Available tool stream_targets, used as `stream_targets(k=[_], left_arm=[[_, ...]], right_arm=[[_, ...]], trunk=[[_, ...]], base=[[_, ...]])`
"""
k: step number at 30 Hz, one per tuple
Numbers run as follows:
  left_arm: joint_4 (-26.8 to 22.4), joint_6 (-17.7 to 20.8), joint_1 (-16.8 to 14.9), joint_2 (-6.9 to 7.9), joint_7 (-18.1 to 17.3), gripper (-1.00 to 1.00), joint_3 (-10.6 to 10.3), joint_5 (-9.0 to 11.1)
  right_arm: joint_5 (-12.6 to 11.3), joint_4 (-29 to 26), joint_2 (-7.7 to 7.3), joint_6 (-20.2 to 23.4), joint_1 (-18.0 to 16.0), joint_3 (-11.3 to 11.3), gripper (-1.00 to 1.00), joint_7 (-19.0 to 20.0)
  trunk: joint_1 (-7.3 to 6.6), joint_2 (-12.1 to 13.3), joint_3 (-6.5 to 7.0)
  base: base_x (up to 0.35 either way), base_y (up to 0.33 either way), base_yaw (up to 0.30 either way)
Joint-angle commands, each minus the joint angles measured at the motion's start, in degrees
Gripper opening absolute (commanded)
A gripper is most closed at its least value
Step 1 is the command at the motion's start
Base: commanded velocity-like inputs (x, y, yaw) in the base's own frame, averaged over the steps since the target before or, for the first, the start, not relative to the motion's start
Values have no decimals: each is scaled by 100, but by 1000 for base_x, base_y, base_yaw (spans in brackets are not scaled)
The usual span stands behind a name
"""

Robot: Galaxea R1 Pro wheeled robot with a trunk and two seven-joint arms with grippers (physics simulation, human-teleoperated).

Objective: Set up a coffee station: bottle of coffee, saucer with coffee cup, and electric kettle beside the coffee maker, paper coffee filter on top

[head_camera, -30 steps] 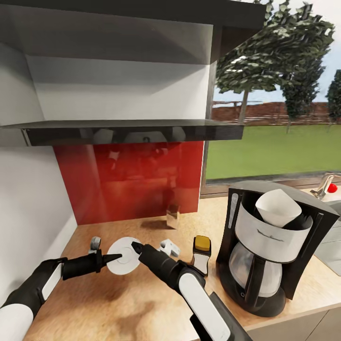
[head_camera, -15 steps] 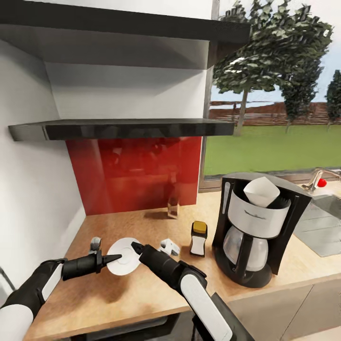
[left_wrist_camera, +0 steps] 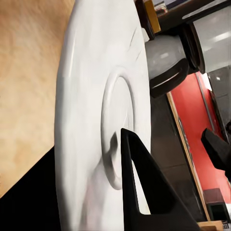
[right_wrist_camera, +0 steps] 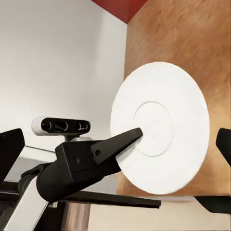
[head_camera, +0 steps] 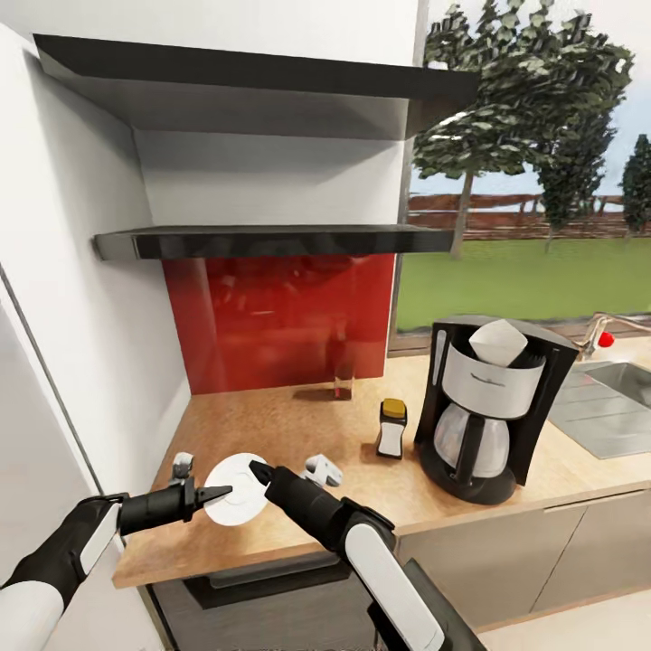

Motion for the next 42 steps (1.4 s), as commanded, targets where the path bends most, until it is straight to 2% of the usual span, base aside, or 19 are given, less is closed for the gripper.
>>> stream_targets(k=[1,5,14,34,42], left_arm=[[1,33,-1,-4,6,-100,0,20],[1,28,7,-18,6,-100,0,13],[10,26,8,-23,6,-100,2,9],[10,33,8,-32,6,-100,0,-10],[13,33,8,-1,6,-100,0,-1]], right_arm=[[-38,24,-34,6,-3,2,100,-37],[-37,33,-118,5,-4,3,100,-26],[-54,-17,-121,-24,-4,9,100,402],[-54,3,-142,-20,-3,2,100,406],[-62,9,-256,-20,-3,9,100,407]], trunk=[[2,-6,-3],[2,-6,-3],[2,-6,-3],[2,-6,-3],[2,-6,-3]], base=[[-15,11,0],[-5,4,0],[0,0,0],[0,0,-3],[0,0,-243]])
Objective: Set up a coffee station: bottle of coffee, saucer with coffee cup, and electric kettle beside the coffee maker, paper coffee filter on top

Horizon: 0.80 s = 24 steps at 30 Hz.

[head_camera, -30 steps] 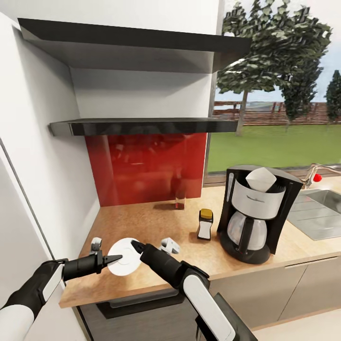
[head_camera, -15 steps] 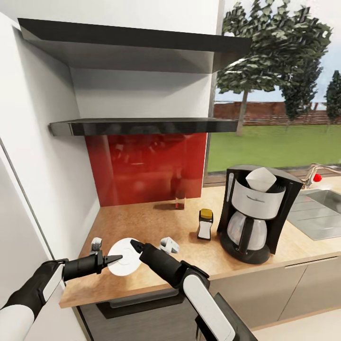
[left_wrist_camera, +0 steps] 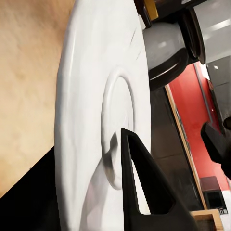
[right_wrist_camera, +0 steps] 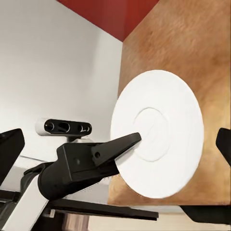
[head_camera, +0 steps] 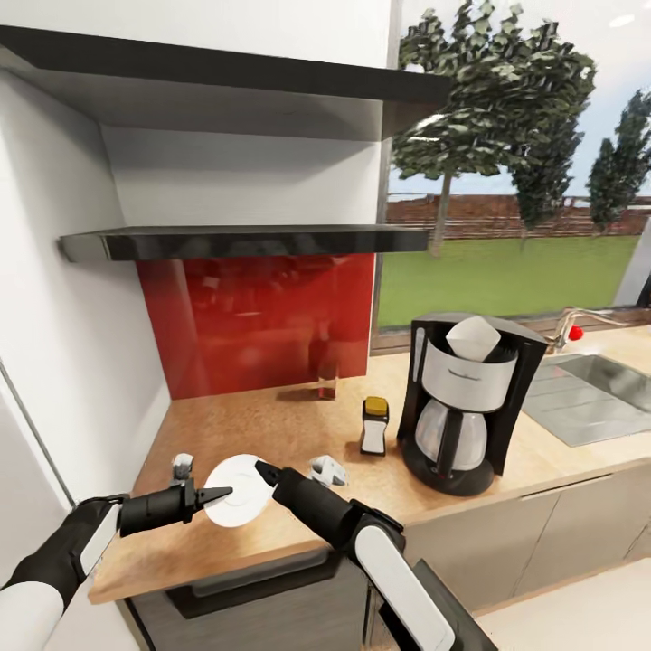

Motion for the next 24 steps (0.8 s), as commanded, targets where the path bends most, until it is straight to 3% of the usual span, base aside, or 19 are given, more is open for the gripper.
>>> stream_targets(k=[1,5,11,16,19,24], left_arm=[[0,34,1,10,5,-100,1,20],[3,34,7,29,5,-100,1,22],[4,34,10,26,5,-100,-2,23],[4,31,10,25,5,-100,-2,24],[4,30,10,16,7,-100,-8,15],[38,31,10,4,13,-100,-7,13]], right_arm=[[-50,-5,-33,5,-4,2,100,-46],[-70,-5,-239,1,-4,-2,100,-41],[-75,-6,-399,-1,-4,-3,100,-38],[-57,-26,-428,19,-4,-10,100,-13],[-59,-20,-582,22,-4,-12,100,-12],[-65,-28,-616,18,-4,-13,100,-28]], trunk=[[2,-5,-2],[2,-5,-2],[2,-5,-2],[2,-5,-2],[2,-5,-2],[2,-5,-2]], base=[[0,0,-294],[0,0,-297],[-61,37,-299],[-150,111,-43],[-9,7,-2],[-1,1,-54]])
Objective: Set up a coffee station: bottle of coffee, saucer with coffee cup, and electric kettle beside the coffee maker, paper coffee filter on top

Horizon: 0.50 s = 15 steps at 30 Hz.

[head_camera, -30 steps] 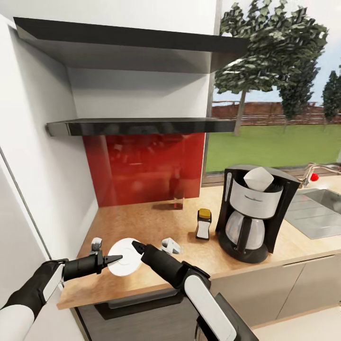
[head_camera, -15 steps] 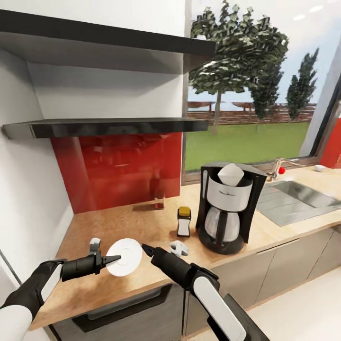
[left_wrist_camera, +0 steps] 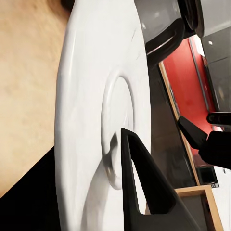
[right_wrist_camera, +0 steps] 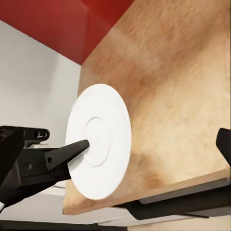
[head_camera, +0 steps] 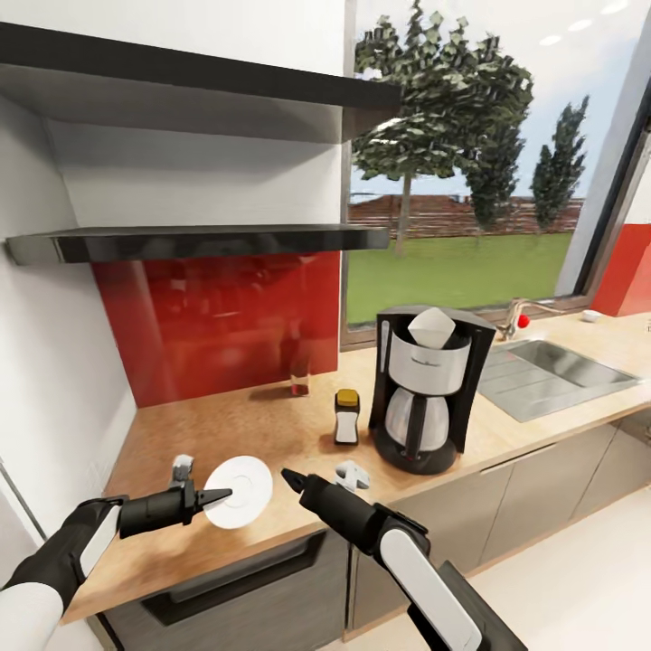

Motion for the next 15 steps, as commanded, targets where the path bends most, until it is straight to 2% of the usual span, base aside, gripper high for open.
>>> stream_targets(k=[1,11,15], left_arm=[[1,34,0,-2,6,-100,2,19],[17,35,-1,-8,3,-100,8,27],[12,34,-6,-1,-2,-100,8,40]], right_arm=[[-45,-7,-2,1,-5,7,100,-46],[-53,0,-31,4,-5,9,100,-49],[-56,0,-144,0,-5,9,100,-48]], trunk=[[2,-5,-2],[2,-5,-2],[2,-5,-2]], base=[[0,0,-194],[0,0,-259],[-38,0,-267]])
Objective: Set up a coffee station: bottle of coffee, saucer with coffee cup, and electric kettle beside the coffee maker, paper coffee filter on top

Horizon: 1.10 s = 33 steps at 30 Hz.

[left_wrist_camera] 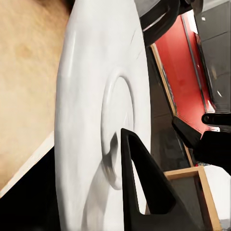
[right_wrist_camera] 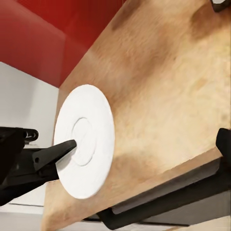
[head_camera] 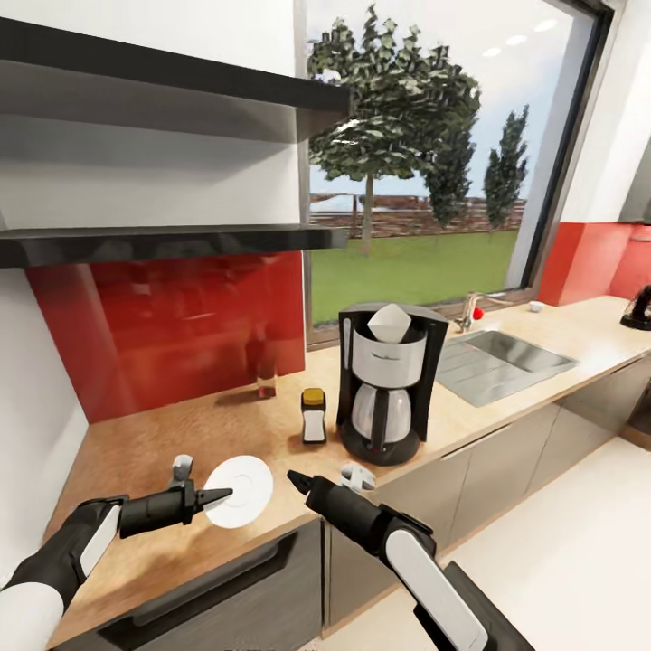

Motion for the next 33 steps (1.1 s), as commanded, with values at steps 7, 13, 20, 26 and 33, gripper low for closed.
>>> stream_targets(k=[7,13,20,26,33], left_arm=[[-22,31,6,8,-4,-100,2,23],[-26,36,4,24,-4,-100,2,23],[-23,36,0,25,-5,-100,2,23],[-4,51,1,29,4,-100,75,21],[13,61,-297,-288,2132,-100,952,191]], right_arm=[[-46,-6,-38,0,-7,11,100,-46],[-50,-6,-128,3,-6,5,100,-46],[-108,37,-849,4,-6,8,100,-53],[-400,2458,-1383,24,-6,14,100,-38],[776,6807,-1213,-213,-6,594,100,892]], trunk=[[0,-6,-3],[0,-6,-3],[0,-6,-3],[0,-6,-3],[0,-6,-3]], base=[[-293,0,-267],[-279,0,-267],[-24,0,-267],[0,0,-267],[0,0,-267]])
